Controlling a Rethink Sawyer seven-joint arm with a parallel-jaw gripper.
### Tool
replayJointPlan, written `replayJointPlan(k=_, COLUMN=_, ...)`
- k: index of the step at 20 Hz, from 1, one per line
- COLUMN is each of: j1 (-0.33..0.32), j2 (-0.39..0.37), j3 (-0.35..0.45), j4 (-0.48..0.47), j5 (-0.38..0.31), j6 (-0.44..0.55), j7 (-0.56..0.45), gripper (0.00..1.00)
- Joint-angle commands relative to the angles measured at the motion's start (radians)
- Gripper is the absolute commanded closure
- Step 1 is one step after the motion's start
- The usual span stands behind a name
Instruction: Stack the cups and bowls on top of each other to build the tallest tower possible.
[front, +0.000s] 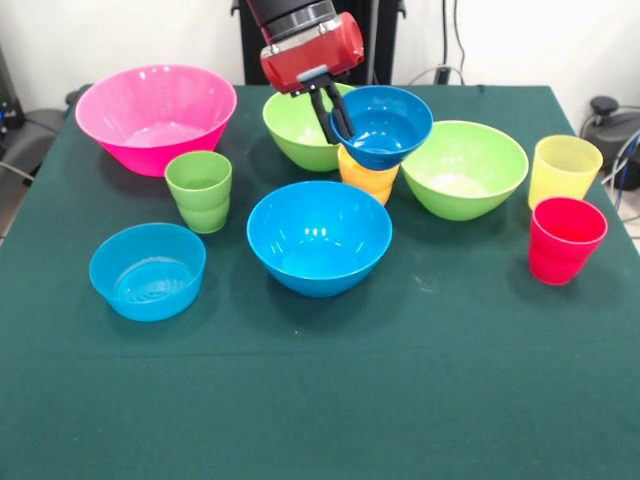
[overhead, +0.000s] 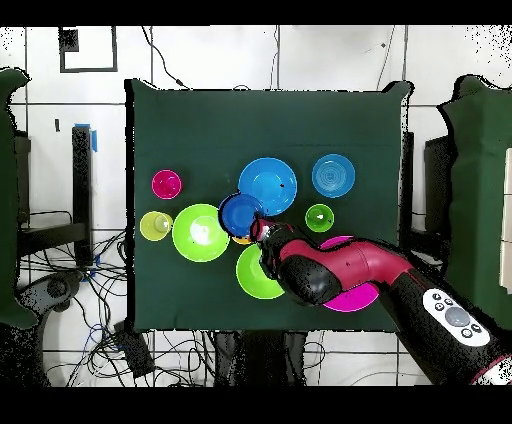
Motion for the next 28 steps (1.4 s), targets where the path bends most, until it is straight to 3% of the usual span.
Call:
replayJointPlan(k=1, j1=0.054, j2=0.014, j3=-0.054, j4=-0.001, j5=-0.083, j6=-0.009, j7=-0.031, gripper=1.0)
replayJointPlan(k=9, j1=0.021, j2=0.015, j3=-0.034, j4=0.004, j5=-0.085, j6=0.015, j7=-0.054, gripper=1.0)
replayJointPlan(k=18, j1=0.029, j2=0.032, j3=-0.062, j4=0.004, j5=-0.098, j6=-0.001, j7=-0.04, gripper=1.0)
replayJointPlan(k=28, j1=0.034, j2=0.002, j3=-0.073, j4=0.027, j5=-0.082, j6=0.004, j7=-0.027, gripper=1.0)
